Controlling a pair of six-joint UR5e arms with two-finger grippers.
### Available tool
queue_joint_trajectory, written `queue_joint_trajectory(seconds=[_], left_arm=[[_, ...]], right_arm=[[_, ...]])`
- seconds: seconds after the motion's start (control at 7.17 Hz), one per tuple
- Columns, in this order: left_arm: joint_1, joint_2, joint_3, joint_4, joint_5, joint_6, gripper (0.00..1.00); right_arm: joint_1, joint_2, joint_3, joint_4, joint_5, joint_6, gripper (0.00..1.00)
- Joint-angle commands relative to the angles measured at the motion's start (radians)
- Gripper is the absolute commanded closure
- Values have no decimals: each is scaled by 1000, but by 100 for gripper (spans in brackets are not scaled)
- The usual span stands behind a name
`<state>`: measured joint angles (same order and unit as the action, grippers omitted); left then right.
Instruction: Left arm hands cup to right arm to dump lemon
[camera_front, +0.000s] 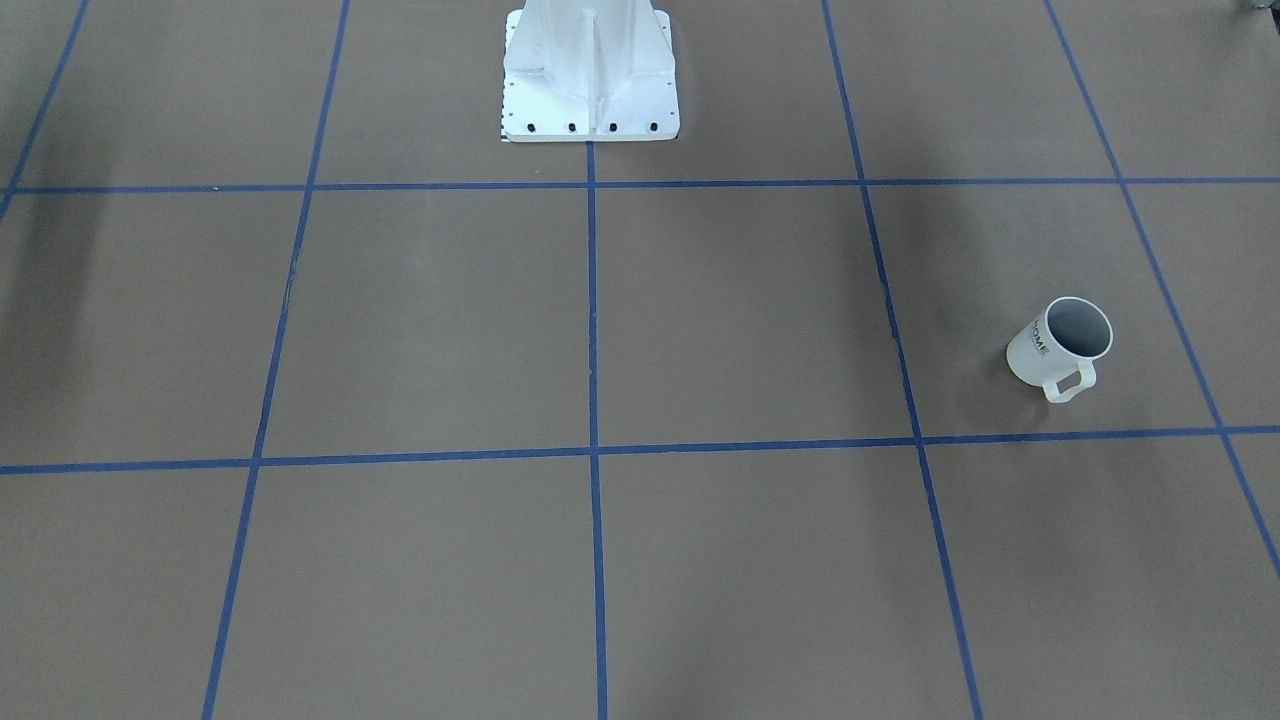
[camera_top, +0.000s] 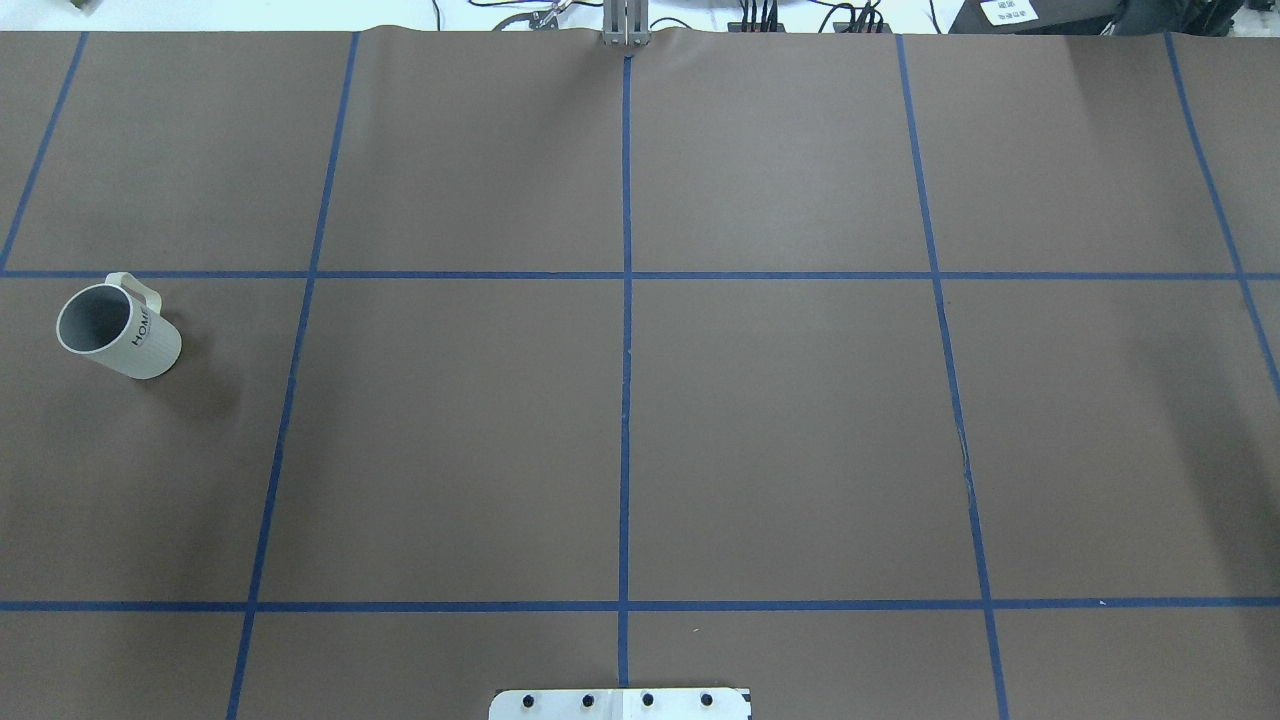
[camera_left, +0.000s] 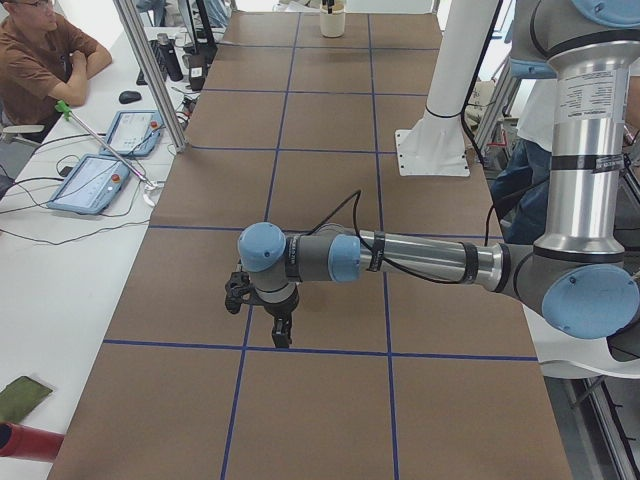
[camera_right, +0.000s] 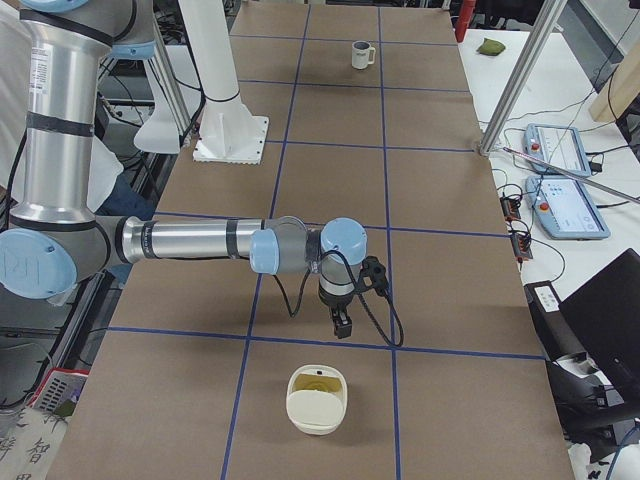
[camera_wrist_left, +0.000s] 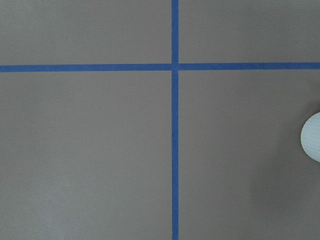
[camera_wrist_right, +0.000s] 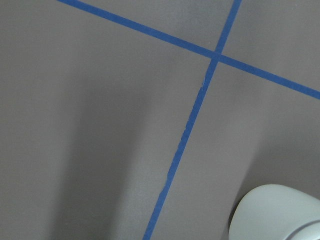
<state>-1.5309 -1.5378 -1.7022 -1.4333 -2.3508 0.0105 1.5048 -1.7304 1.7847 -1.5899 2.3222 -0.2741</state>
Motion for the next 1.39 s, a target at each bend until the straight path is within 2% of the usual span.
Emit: queue_joint_trajectory(seconds=[0.0, 0.56, 0.98, 1.25], left_arm=[[-2, 10, -5, -3, 4, -1, 0], [-5, 50, -19, -10, 39, 2, 0], [-5, 54, -49, 2, 33, 0, 0], [-6, 70, -51, 1, -13, 0, 0]], right_arm=[[0, 0, -1, 18, 0, 1, 0], [0, 11, -10, 18, 0, 1, 0], [-2, 37, -25, 16, 0, 3, 0], [-2, 64, -54, 16, 2, 3, 0]])
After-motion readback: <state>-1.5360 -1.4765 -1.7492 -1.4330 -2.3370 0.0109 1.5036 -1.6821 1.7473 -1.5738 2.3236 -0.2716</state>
